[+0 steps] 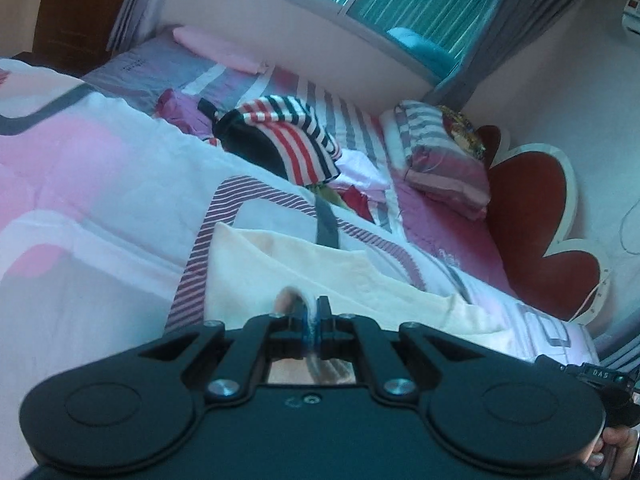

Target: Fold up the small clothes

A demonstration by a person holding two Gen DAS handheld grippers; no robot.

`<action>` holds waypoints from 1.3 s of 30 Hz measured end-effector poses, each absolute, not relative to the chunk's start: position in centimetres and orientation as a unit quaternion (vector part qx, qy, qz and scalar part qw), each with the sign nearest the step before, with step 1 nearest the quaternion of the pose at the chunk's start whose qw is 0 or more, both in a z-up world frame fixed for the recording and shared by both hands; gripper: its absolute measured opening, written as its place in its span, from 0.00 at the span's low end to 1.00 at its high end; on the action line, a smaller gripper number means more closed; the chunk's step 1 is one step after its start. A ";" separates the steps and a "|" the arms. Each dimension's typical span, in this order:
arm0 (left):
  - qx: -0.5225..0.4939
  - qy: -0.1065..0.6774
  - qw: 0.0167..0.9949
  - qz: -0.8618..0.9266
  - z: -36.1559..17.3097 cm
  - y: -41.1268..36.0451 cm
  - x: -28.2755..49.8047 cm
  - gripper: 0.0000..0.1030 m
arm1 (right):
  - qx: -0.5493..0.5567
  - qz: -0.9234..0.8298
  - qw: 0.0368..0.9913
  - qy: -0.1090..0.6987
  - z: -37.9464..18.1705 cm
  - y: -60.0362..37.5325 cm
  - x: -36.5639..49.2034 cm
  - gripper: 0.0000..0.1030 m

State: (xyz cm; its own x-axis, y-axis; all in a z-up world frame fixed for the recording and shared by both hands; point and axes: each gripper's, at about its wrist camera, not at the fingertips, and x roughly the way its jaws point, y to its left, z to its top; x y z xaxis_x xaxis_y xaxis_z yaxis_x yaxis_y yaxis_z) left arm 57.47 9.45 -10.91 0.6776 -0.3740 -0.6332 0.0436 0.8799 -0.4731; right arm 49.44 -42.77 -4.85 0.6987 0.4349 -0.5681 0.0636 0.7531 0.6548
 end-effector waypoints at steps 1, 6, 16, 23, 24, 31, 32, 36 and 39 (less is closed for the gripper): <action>-0.219 0.384 0.889 -0.119 -11.3 9.4 58.1 0.02 | 0.338 0.108 0.857 0.374 -5.1 -42.9 50.0 0.02; -0.265 0.344 0.889 -0.144 -12.6 10.0 59.5 0.54 | 0.323 0.112 0.872 0.351 -6.2 -43.0 52.2 0.10; -0.143 0.356 0.910 -0.155 -12.1 8.2 61.0 0.47 | 0.220 0.130 0.909 0.329 -6.3 -41.4 52.2 0.53; -0.028 0.386 0.910 -0.151 -13.3 5.3 61.7 0.29 | 0.106 0.138 0.908 0.381 -8.7 -37.6 54.2 0.10; -0.021 0.383 0.912 -0.147 -13.4 5.1 61.5 0.21 | 0.095 0.139 0.909 0.381 -9.0 -37.3 54.2 0.06; -0.055 0.273 0.953 -0.117 -11.5 6.1 58.3 0.02 | 0.103 0.128 0.938 0.305 -7.7 -38.4 52.5 0.02; -0.055 0.260 0.957 -0.114 -11.4 6.2 58.0 0.02 | 0.102 0.123 0.942 0.294 -7.5 -38.6 52.3 0.02; -0.028 0.303 0.949 -0.080 -12.5 4.9 59.6 0.02 | 0.097 0.107 0.937 0.319 -8.9 -38.5 53.2 0.02; 0.010 0.337 0.939 -0.058 -14.1 3.6 60.9 0.05 | 0.100 0.098 0.922 0.360 -10.7 -38.3 54.4 0.02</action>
State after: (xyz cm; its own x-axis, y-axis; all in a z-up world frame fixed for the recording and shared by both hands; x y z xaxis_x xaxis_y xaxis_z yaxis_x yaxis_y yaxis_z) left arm 60.95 3.58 -14.08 0.7655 -0.1034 -0.6351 0.1163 0.9930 -0.0214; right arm 54.35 -38.28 -10.74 0.7210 0.2531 -0.6451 -0.1096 0.9608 0.2546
